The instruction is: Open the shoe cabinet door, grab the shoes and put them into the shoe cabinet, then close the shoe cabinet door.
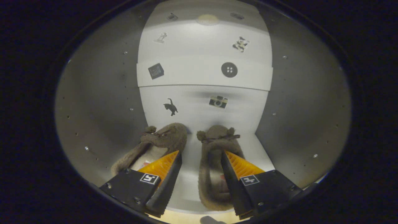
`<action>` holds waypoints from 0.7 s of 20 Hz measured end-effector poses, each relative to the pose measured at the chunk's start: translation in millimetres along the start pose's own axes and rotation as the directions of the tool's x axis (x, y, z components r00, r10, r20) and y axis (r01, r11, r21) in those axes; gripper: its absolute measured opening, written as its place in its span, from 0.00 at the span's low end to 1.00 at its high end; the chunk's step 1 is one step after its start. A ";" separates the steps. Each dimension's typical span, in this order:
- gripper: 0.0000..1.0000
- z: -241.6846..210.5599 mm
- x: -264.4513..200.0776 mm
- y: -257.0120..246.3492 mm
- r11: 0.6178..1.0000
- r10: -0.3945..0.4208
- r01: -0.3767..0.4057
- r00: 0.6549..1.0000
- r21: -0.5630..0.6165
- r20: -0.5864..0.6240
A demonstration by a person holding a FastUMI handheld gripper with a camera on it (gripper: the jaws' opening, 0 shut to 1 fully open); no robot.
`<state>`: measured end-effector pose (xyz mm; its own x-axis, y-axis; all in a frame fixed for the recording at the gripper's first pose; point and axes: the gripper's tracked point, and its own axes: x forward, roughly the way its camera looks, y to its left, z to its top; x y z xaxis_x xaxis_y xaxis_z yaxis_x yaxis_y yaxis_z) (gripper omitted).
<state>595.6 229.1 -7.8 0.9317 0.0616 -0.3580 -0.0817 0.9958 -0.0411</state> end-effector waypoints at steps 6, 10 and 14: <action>0.87 -6.1 -105.4 17.4 0.995 0.078 -0.073 0.994 -0.067 0.075; 0.91 -13.8 -199.2 28.8 0.990 0.129 -0.117 0.979 -0.081 0.160; 1.00 -30.3 -293.4 29.5 0.985 0.169 -0.154 0.957 -0.083 0.233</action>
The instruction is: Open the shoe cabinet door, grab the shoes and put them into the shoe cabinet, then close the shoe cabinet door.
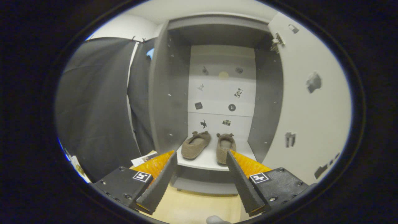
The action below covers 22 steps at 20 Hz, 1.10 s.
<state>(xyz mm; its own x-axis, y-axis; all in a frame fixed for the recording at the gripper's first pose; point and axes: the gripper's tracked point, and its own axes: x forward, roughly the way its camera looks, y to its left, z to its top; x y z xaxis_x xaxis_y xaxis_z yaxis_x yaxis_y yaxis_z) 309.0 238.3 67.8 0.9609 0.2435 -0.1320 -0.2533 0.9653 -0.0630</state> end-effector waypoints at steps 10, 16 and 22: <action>1.00 -41.3 -193.5 -45.0 0.999 -0.048 0.048 0.998 0.012 0.049; 1.00 -64.5 -265.0 -151.2 0.974 -0.219 0.217 0.975 0.068 0.028; 1.00 -58.3 -284.2 -248.1 0.958 -0.266 0.258 0.962 0.121 0.054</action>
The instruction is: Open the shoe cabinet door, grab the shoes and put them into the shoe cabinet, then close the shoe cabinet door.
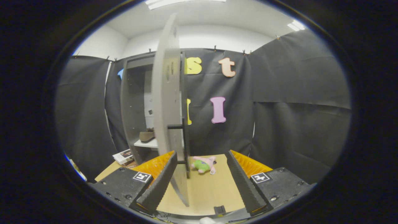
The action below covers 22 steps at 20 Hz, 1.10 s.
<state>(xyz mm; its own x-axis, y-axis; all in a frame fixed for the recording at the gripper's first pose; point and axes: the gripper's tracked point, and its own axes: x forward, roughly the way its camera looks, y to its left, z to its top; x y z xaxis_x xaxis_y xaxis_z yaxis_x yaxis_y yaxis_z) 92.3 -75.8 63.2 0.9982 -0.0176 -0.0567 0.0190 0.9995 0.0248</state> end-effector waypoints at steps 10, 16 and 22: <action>0.98 3.7 63.2 3.8 0.955 0.293 -0.295 0.955 -0.038 -0.040; 0.95 1.1 62.1 25.3 0.931 0.358 -0.362 0.931 -0.040 -0.076; 0.95 -3.3 53.4 78.0 0.941 0.334 -0.337 0.940 -0.027 -0.069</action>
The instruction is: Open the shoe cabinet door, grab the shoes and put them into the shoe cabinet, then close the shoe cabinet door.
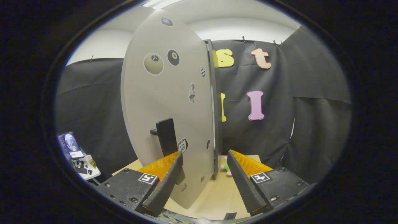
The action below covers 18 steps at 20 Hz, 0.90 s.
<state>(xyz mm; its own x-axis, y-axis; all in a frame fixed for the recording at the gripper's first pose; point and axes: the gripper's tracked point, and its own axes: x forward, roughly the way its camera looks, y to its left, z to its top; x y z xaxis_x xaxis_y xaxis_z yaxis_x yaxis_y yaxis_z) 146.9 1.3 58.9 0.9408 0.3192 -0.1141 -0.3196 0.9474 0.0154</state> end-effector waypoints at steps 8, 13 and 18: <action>0.95 -1.5 40.2 57.6 0.999 -0.049 0.049 0.999 0.008 -0.007; 0.95 -1.0 69.3 99.7 0.999 -0.035 0.035 0.999 0.003 -0.008; 0.95 -5.5 119.4 148.1 0.999 0.025 -0.026 1.000 -0.029 -0.013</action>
<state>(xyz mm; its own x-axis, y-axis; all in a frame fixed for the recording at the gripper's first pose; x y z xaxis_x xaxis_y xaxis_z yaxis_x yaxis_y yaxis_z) 211.3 179.6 42.1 0.9308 0.3429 -0.1265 -0.3468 0.9379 -0.0101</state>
